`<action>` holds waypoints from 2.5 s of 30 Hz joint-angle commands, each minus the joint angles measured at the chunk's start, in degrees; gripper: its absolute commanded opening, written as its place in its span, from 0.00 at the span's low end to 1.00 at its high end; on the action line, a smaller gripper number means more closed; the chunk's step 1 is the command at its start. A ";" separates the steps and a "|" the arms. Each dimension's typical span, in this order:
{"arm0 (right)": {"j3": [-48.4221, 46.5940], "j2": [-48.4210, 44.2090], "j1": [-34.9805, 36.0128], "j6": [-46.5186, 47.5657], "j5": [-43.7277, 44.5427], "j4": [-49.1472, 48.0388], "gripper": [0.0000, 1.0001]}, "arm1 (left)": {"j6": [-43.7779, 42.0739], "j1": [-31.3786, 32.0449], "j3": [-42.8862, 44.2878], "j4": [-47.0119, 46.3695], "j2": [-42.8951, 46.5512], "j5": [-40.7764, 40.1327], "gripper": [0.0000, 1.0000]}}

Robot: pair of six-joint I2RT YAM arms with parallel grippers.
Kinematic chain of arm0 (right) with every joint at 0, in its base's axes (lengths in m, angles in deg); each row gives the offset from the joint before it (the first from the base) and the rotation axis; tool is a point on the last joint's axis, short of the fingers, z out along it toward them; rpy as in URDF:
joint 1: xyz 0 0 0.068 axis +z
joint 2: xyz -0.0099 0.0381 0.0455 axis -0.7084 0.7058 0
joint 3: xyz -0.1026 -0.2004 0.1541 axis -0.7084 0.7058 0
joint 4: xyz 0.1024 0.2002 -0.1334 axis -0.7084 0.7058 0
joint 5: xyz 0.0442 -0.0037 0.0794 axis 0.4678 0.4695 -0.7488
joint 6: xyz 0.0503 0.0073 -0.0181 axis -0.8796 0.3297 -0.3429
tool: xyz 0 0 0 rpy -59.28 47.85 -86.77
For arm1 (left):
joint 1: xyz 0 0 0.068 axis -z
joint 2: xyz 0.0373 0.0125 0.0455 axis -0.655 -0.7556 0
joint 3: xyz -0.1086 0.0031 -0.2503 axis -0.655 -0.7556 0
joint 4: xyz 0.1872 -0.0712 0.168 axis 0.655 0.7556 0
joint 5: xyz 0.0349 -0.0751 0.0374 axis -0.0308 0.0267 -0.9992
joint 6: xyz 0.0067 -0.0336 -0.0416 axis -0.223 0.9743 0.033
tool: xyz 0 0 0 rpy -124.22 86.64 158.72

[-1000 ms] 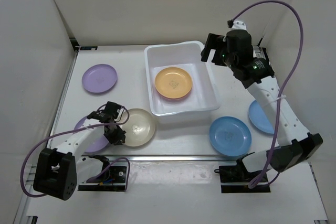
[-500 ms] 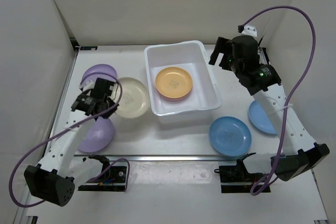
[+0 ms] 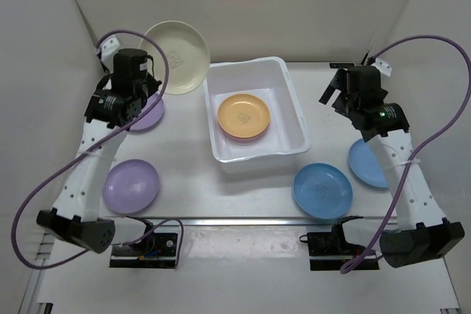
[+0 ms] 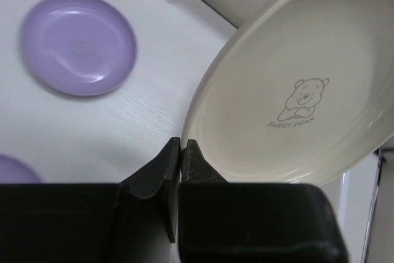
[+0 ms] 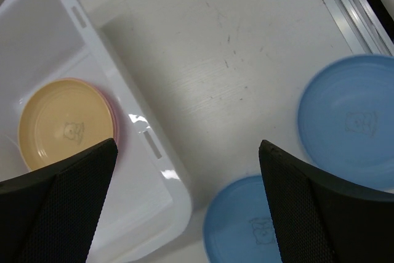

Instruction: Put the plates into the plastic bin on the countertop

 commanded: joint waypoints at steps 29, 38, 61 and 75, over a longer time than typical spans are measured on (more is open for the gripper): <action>23.12 -13.77 -40.42 -6.17 -13.43 8.57 0.99 | -9.71 15.53 27.99 6.40 -48.70 8.03 0.53; 27.07 -13.08 -44.47 -8.63 -11.68 9.63 0.99 | -13.66 16.49 36.15 4.47 -47.47 11.01 0.99; 43.59 2.13 -51.24 -14.08 -13.44 -12.78 0.90 | -15.26 21.77 -10.72 -5.73 -6.00 -0.93 1.00; 44.91 4.68 -50.01 -17.86 -8.25 -19.38 0.67 | -7.51 19.57 -21.84 -6.17 10.98 1.44 0.99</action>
